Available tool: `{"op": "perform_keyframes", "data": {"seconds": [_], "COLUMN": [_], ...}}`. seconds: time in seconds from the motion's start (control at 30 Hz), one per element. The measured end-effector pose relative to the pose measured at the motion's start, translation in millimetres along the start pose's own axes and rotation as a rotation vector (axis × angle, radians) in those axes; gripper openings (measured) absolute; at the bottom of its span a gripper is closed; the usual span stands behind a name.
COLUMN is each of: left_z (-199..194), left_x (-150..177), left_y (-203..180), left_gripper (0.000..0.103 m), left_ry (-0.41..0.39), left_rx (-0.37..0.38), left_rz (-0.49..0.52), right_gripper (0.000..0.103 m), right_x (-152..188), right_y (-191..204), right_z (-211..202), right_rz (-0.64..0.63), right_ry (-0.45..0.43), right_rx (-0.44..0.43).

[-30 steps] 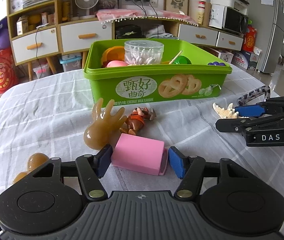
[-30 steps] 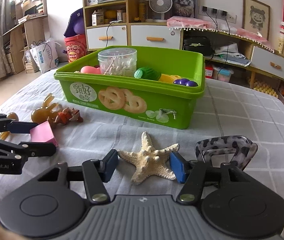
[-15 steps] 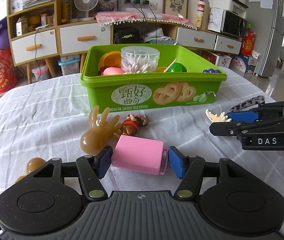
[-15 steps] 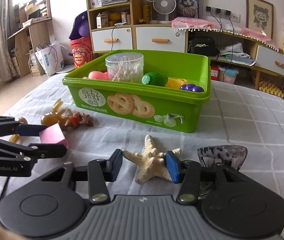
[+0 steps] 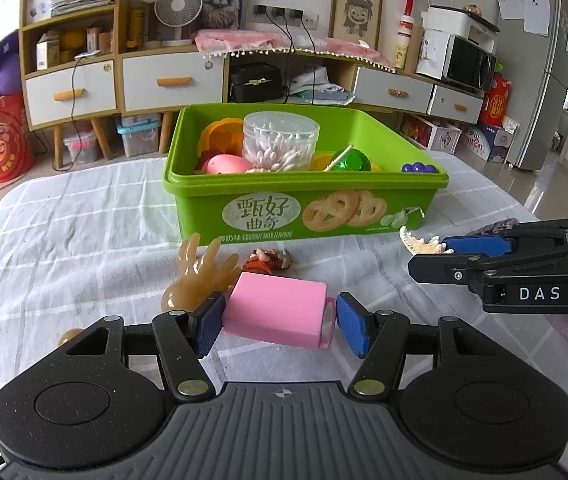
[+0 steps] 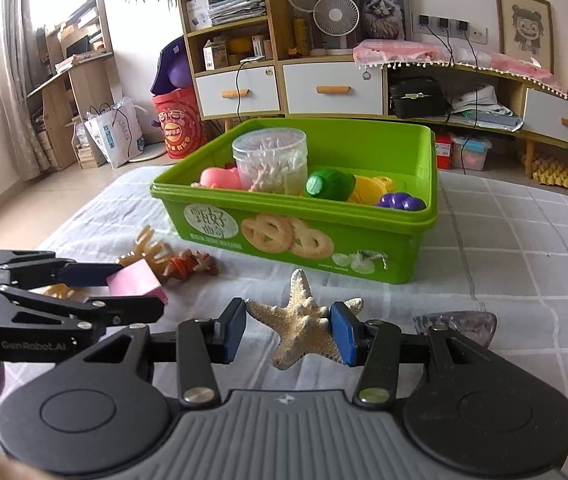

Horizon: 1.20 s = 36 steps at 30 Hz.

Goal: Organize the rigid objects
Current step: 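Grasp the pink sponge with the left tool while the right tool grasps the starfish, then lower the sponge into the bin with the left tool while the right tool lowers the starfish in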

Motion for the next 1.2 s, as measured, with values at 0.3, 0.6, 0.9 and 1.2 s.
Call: {"op": "perform_keyframes", "data": {"seconds": [0.3, 0.6, 0.9, 1.2], "left_z": [-6, -9, -10, 2], "left_x": [-16, -34, -55, -84], "left_y": [-5, -8, -11, -16], "left_gripper": [0.064, 0.064, 0.064, 0.064], "left_ry": [-0.007, -0.027, -0.052, -0.066], "left_rx": [0.013, 0.019, 0.024, 0.026], "left_rz": [-0.028, -0.057, -0.09, -0.106], "right_gripper": [0.023, 0.023, 0.023, 0.023], "right_x": [-16, -37, -60, -88], "right_y": [0, -4, -16, -52], "right_z": [-8, -15, -18, -12], "right_rz": [0.051, 0.105, 0.196, 0.305], "right_ry": [-0.024, -0.061, -0.093, -0.127], "right_rx": [-0.026, -0.042, -0.052, -0.043]}}
Point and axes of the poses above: each gripper's, at about its wrist camera, not at the fingertips, and z roughly the way its jaws point, y to its left, x to its underside, the point moved 10 cm from there along z, roughly the way its jaws point, and after that the axes turned 11 degrees about -z, right-handed, at the moved point
